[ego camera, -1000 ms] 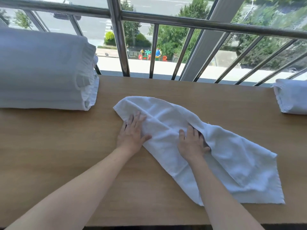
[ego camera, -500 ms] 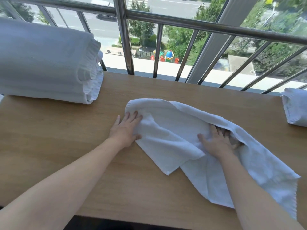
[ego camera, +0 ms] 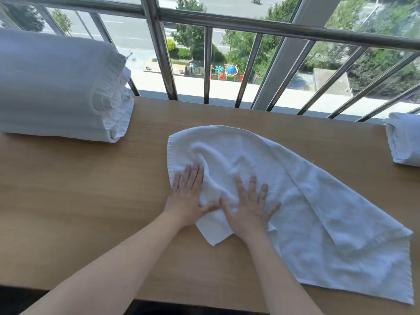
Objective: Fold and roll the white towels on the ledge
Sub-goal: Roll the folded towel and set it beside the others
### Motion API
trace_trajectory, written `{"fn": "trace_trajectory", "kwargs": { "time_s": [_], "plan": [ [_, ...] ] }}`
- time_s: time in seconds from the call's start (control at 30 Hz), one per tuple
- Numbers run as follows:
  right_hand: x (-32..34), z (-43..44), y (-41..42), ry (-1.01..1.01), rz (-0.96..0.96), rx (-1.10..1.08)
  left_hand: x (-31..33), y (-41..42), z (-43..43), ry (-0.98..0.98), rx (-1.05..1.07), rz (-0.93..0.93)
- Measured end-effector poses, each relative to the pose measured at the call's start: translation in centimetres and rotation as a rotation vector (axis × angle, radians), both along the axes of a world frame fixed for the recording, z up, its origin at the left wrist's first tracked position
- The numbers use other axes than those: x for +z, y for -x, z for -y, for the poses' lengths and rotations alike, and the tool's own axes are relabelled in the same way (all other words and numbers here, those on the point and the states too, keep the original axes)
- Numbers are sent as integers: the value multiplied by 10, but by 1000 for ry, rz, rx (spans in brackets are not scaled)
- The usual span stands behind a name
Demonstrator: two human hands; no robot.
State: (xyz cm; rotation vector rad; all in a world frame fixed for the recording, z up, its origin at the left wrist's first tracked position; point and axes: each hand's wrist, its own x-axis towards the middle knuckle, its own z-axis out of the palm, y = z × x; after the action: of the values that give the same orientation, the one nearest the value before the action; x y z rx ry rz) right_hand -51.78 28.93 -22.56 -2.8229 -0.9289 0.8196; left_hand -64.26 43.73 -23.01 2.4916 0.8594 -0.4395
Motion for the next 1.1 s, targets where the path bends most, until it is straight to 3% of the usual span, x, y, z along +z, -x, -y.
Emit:
{"fn": "trace_trajectory", "kwargs": {
  "time_s": [0.27, 0.5, 0.93, 1.1],
  "plan": [
    [1, 8, -16, 83, 40, 53, 5, 47, -62, -27, -241, -87],
    [-8, -8, 37, -48, 108, 87, 1, 43, -20, -60, -269, 86],
    [-20, -1, 21, 35, 196, 125, -7, 101, -36, -137, -355, 10],
    [-16, -11, 35, -48, 195, 63, -5, 117, -55, -148, -434, -29]
  ]
}}
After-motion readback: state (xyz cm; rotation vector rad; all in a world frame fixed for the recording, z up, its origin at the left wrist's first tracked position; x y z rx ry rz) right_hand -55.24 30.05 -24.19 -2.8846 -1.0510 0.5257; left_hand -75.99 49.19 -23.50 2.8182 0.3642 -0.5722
